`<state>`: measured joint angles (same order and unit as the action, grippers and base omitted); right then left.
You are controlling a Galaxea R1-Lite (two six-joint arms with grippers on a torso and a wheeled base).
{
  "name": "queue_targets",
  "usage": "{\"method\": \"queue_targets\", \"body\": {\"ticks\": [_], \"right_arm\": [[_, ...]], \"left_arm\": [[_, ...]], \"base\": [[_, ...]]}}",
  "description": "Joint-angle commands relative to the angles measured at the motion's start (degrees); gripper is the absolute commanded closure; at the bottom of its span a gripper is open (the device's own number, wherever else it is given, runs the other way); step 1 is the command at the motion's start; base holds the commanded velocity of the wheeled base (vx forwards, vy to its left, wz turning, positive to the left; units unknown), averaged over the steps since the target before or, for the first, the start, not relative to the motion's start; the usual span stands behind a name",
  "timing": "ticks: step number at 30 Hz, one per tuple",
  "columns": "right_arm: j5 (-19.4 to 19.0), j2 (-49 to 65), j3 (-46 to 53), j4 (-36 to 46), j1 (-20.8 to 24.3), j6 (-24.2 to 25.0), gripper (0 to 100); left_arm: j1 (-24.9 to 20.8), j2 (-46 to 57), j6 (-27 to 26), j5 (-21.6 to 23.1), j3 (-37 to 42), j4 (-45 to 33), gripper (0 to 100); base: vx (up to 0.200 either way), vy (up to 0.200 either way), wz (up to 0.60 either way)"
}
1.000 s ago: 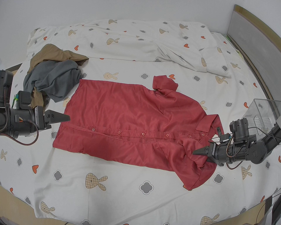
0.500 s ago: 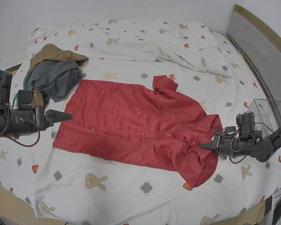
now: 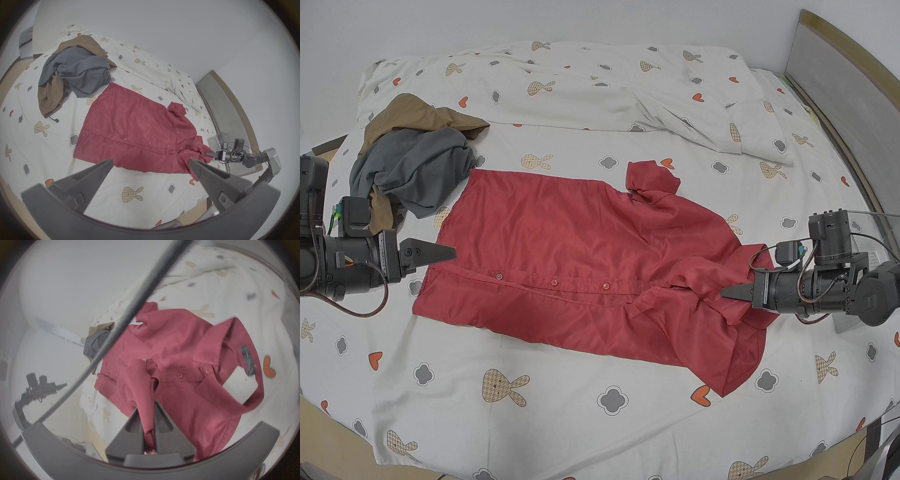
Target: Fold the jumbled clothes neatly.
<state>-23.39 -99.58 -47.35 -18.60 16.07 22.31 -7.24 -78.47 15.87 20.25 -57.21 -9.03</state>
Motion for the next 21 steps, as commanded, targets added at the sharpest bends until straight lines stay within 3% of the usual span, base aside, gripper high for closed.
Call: {"method": "queue_targets", "body": {"ticks": [1,8,15,21], "right_arm": [[0.10,0.80,-4.42,3.84,0.37,-4.55,100],[0.19,-0.08,-11.98,13.07,0.02,-11.50,100],[0.19,-2.37,-18.31,17.28,0.72,-12.99,100],[2.65,-4.83,-19.80,20.98,1.07,-21.08,100]], "left_arm": [[0.03,-0.54,0.04,0.05,0.17,0.07,0],[0.03,-0.63,-0.05,-0.03,0.17,0.07,0],[0.03,-0.72,0.04,0.05,0.17,0.07,0],[0.03,-0.72,-0.05,0.05,0.17,0.07,0]], "base": [[0.000,0.000,0.00],[0.000,0.000,0.00],[0.000,0.000,0.00],[0.000,0.000,0.00]]}}
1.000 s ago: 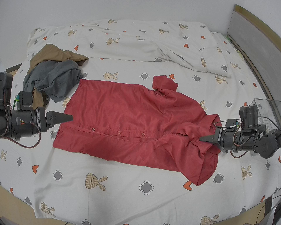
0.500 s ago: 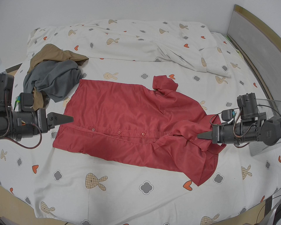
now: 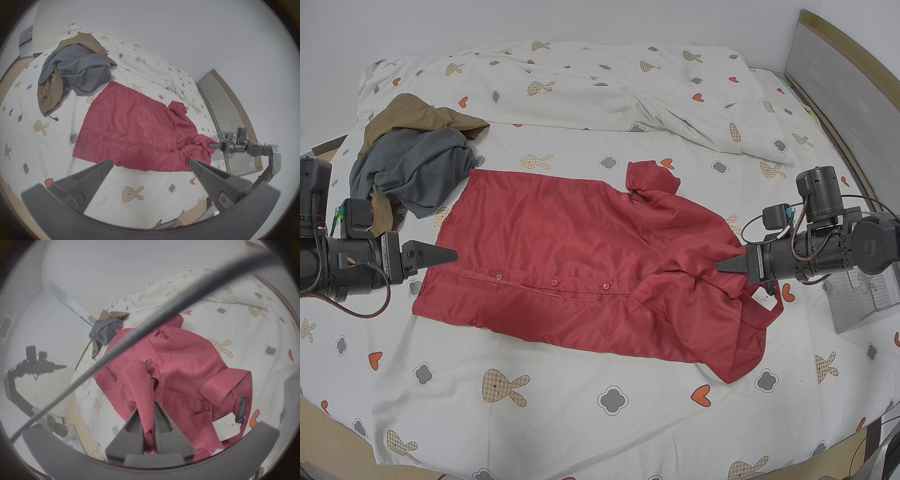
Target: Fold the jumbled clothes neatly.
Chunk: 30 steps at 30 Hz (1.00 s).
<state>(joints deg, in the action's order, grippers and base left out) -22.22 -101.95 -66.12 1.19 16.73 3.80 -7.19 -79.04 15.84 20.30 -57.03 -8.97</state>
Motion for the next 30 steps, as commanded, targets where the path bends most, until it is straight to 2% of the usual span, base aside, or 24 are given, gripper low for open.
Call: {"method": "queue_targets", "body": {"ticks": [1,4,15,16,22,28,30], "right_arm": [[4.38,-3.61,-0.94,1.09,0.68,-4.86,100],[9.39,-5.80,-1.03,0.56,1.03,-7.93,100],[12.73,-8.18,-3.93,-0.32,2.43,-8.46,100],[12.82,-8.18,-4.01,-0.32,2.43,-8.46,0],[12.99,-8.18,-7.71,-0.40,2.35,-7.85,0],[12.64,-6.24,-6.21,-2.95,0.24,1.29,0],[12.47,-4.66,-4.01,-2.95,-1.34,2.35,0]], "left_arm": [[-0.01,-0.15,-0.02,0.01,0.07,0.01,0],[-0.01,-0.41,-0.02,0.01,0.07,0.01,0],[-0.01,-0.59,-0.02,0.01,0.43,0.10,0],[-0.01,-0.59,-0.02,0.01,0.43,0.10,0],[-0.01,-0.85,-0.10,0.01,1.13,1.06,0],[-0.01,-0.76,-0.10,0.01,2.54,3.79,0],[-0.01,-0.76,-0.02,0.01,2.54,3.87,0]], "base": [[0.000,0.000,0.00],[0.000,0.000,0.00],[0.000,0.000,0.00],[0.000,0.000,0.00],[0.000,0.000,0.00],[0.000,0.000,0.00],[0.000,0.000,0.00]]}}
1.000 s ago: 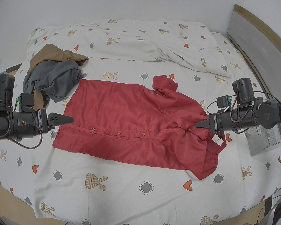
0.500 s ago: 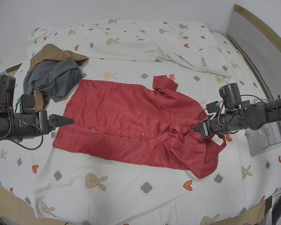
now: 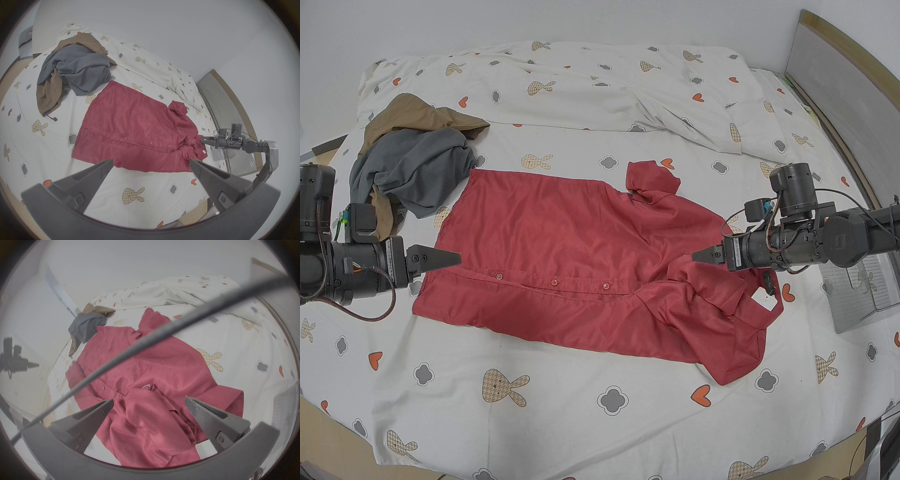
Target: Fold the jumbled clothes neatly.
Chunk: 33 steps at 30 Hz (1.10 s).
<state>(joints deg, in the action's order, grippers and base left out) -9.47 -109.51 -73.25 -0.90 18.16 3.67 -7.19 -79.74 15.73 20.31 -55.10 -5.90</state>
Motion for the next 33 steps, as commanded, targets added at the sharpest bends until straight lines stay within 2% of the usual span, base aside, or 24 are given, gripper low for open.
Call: {"method": "queue_targets", "body": {"ticks": [1,4,8,9,12,15,20,33], "right_arm": [[-0.46,4.65,6.72,-0.77,-3.84,2.92,0],[-3.27,7.82,16.48,-0.86,-5.86,3.10,0],[-11.27,9.49,27.37,-2.09,-7.35,3.27,0],[-11.27,9.49,27.37,-2.09,-7.35,3.27,0],[-19.80,8.61,32.38,-7.18,-9.20,6.88,0],[-24.10,7.38,34.05,-12.90,-9.46,8.90,0],[-25.16,2.55,34.14,-19.93,-8.76,11.36,0],[-25.24,-1.06,33.61,-21.69,-7.97,12.06,0]], "left_arm": [[-0.01,-0.07,0.01,-0.01,0.70,0.80,0],[-0.01,0.02,-0.96,-0.01,0.87,0.80,0],[-0.01,0.29,-1.93,0.08,1.49,0.89,0],[-0.01,0.29,-1.93,0.08,1.49,0.89,0],[-0.01,0.11,-2.10,0.08,1.58,0.89,0],[-0.01,0.20,-2.10,0.08,1.66,0.89,0],[-0.01,0.37,-2.10,0.17,1.66,0.89,0],[-0.01,0.02,-2.10,0.17,1.93,0.89,0]], "base": [[0.000,0.000,0.00],[0.000,0.000,0.00],[0.000,0.000,0.00],[0.000,0.000,0.00],[0.000,0.000,0.00],[0.000,0.000,0.00],[0.000,0.000,0.00],[0.000,0.000,0.00]]}}
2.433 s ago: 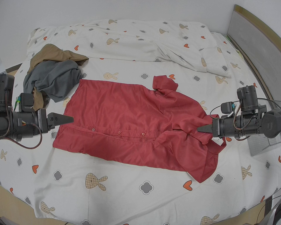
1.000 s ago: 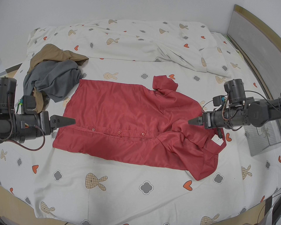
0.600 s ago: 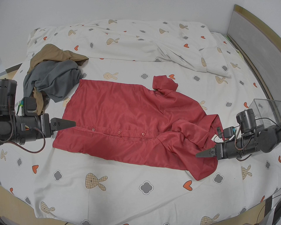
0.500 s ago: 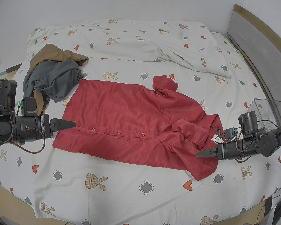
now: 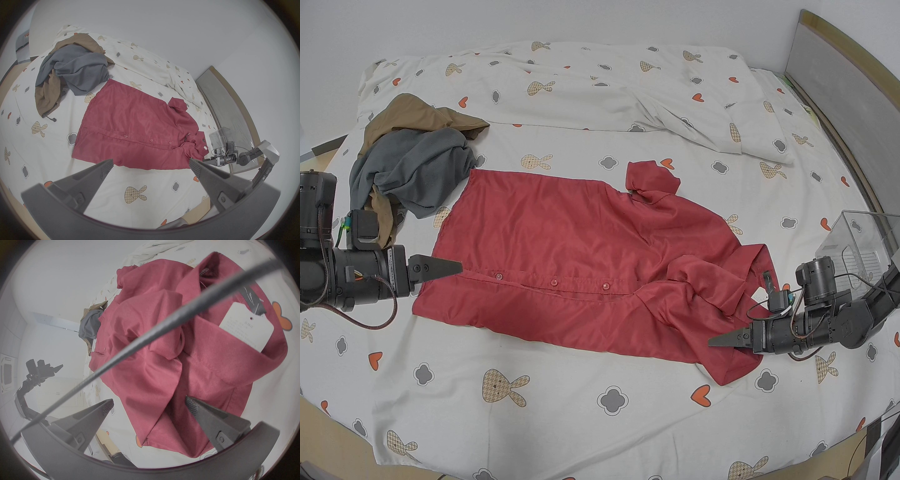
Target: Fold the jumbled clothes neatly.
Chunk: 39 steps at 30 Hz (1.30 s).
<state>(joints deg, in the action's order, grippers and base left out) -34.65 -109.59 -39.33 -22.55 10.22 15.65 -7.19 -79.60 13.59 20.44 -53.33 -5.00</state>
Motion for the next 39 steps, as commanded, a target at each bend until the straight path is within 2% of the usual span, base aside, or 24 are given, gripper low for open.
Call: {"method": "queue_targets", "body": {"ticks": [1,4,9,10,23,31,37,39], "right_arm": [[-0.07,-0.97,-0.49,-0.12,-0.02,0.08,0],[-0.60,-1.06,-0.58,-3.29,-0.11,0.69,0],[-1.57,-2.12,-0.66,-8.30,0.68,6.41,0],[-1.57,-2.56,-0.66,-9.09,0.86,7.02,100],[-1.39,-2.20,-0.31,-9.88,0.16,7.11,100],[-0.33,2.37,-5.59,-9.00,-0.72,7.29,100],[0.63,5.62,-15.69,4.10,-0.28,5.97,100],[0.63,5.62,-15.78,4.36,-0.28,5.88,100]], "left_arm": [[-0.01,-0.11,0.03,0.03,0.25,-0.01,0],[-0.01,-0.20,0.03,0.03,0.34,-0.01,0],[-0.01,-0.20,-0.06,0.03,0.25,-0.01,0],[-0.01,-0.11,-0.06,0.03,0.34,-0.01,0],[-0.01,-0.11,-0.06,-0.05,0.34,-0.01,0],[-0.01,-0.11,0.03,-0.05,0.25,-0.01,0],[0.07,-0.02,0.03,-0.05,0.25,-0.01,0],[-0.01,-0.02,-0.06,-0.05,0.25,-0.01,0]], "base": [[0.000,0.000,0.00],[0.000,0.000,0.00],[0.000,0.000,0.00],[0.000,0.000,0.00],[0.000,0.000,0.00],[0.000,0.000,0.00],[0.000,0.000,0.00],[0.000,0.000,0.00]]}}
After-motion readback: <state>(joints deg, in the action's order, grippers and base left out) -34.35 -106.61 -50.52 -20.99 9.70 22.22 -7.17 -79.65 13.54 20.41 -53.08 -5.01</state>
